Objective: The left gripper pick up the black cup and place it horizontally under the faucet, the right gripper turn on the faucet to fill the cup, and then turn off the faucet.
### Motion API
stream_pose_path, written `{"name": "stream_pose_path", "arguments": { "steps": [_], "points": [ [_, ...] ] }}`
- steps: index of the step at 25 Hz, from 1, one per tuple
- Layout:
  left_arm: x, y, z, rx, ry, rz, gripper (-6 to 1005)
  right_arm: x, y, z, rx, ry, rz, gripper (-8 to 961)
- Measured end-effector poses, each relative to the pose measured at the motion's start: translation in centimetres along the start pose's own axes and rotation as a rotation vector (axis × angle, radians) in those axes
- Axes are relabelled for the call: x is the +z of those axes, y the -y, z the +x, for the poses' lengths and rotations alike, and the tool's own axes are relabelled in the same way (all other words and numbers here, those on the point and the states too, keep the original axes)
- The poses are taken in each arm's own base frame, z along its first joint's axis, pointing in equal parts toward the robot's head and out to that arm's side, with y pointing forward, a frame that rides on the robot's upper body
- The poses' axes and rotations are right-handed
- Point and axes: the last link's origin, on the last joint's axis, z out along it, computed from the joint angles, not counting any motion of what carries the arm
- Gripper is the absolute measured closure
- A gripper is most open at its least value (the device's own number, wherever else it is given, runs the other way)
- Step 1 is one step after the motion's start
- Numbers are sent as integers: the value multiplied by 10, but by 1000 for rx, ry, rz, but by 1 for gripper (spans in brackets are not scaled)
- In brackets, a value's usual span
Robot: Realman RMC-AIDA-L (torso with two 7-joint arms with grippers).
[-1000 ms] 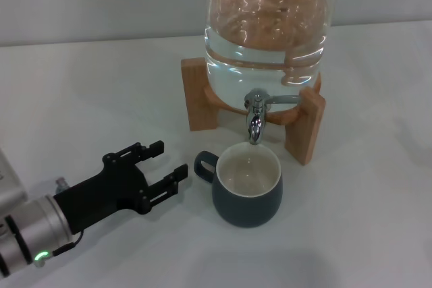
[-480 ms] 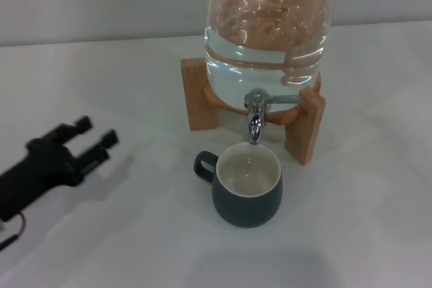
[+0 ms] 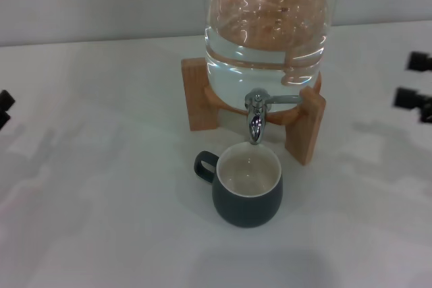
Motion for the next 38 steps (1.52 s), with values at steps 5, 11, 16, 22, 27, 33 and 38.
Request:
{"name": "stream_pose_path", "arguments": {
  "steps": [5,11,16,22,27,33,38],
  "points": [
    [-6,8,4,-3,-26,42,357,31,-8,0,-6,-48,-69,170],
    [-6,8,5,0,-30,44,357,59,-11,5,-16,-95,-85,171],
    [-3,8,7,5,-32,38,356,77,-10,9,-22,-134,-71,171],
    [-3,6,5,1,-32,38,356,91,-12,9,-30,-153,-81,171],
    [-4,6,4,0,-30,42,356,97,-15,8,-31,-164,-106,170],
    [-5,6,3,-1,-30,43,356,105,-22,5,-49,-191,-144,170],
    [-5,6,3,-1,-29,43,356,107,-27,5,-55,-199,-166,170]
  ]
}}
